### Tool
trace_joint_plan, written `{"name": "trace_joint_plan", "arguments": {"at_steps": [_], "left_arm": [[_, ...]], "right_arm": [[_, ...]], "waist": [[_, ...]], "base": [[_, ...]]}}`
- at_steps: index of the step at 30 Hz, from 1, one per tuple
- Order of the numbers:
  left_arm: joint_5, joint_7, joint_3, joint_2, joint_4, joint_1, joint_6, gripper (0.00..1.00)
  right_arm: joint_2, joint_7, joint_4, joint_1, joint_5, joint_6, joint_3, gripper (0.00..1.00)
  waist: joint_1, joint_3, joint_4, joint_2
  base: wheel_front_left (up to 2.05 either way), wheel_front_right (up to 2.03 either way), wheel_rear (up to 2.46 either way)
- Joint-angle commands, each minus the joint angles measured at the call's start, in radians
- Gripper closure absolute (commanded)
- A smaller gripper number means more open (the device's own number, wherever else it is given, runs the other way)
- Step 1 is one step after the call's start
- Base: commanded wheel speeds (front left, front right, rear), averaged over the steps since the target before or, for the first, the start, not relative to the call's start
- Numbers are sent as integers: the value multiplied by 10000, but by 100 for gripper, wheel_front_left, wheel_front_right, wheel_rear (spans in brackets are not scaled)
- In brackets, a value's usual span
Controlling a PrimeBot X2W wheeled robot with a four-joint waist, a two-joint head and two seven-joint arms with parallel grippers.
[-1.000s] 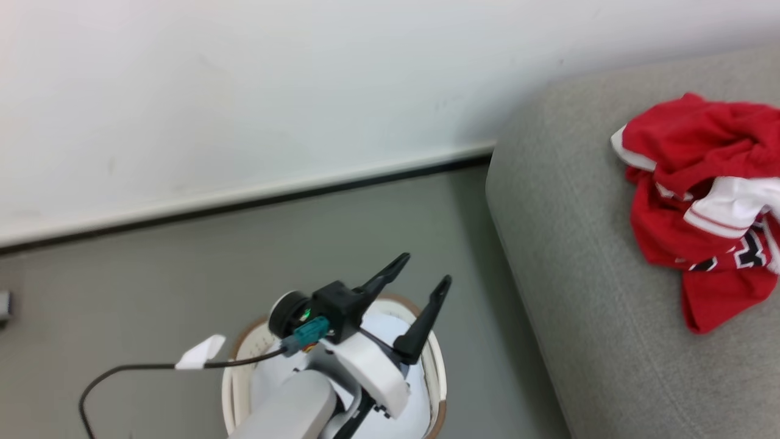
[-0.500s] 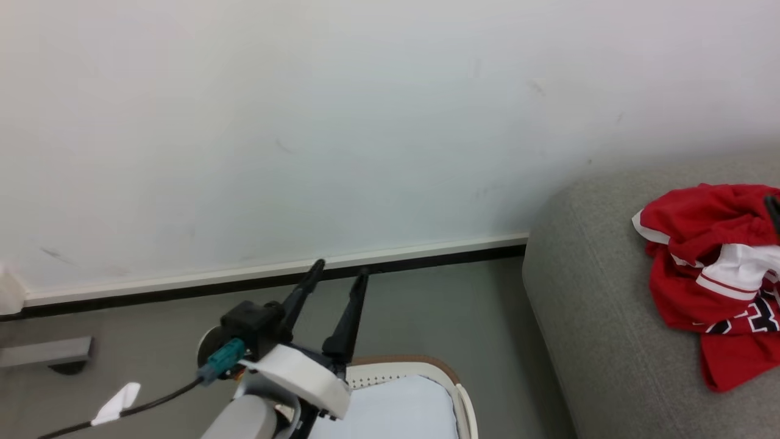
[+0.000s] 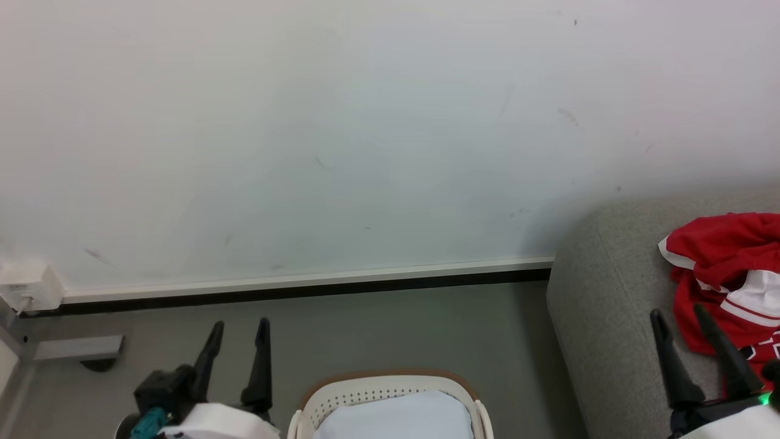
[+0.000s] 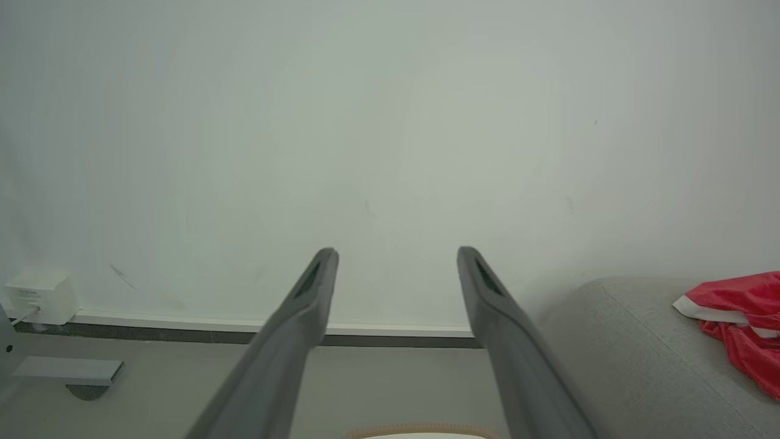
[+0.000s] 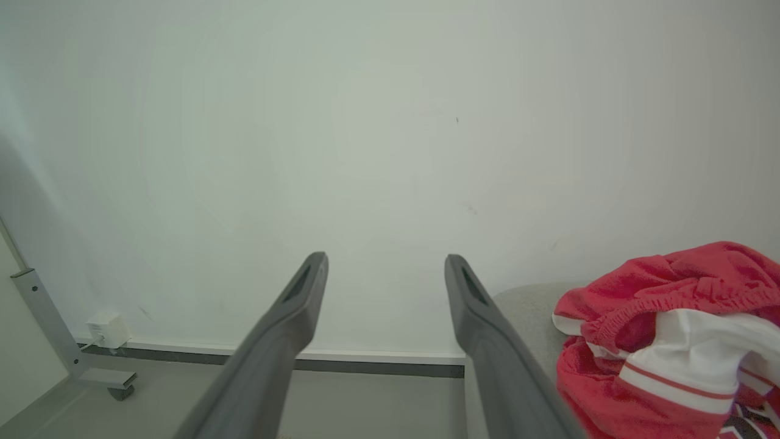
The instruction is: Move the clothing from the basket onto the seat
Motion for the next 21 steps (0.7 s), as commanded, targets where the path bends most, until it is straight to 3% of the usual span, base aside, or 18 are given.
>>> {"name": "trace_joint_plan", "arguments": {"at_steps": [1, 3, 7, 21], "left_arm": [[80, -1, 119, -68, -67, 229, -22, 0], [338, -1, 406, -185, -159, 533, -127, 0], [970, -1, 840, -398, -177, 943, -224, 0], [2028, -1, 1540, -768, 119, 1295, -392, 0]], "right_arm": [[193, -29, -201, 253, -217, -18, -130, 0], [741, -30, -551, 768, -375, -20, -441, 0], [1162, -30, -761, 1244, -986, -18, -624, 0], [1782, -32, -223, 1381, -2171, -20, -648, 0]], "waist": [[1, 8, 0, 0], [1, 39, -23, 0], [1, 113, -48, 0], [1, 206, -93, 0]], "base": [[0, 0, 0], [0, 0, 0], [0, 0, 0], [0, 0, 0]]}}
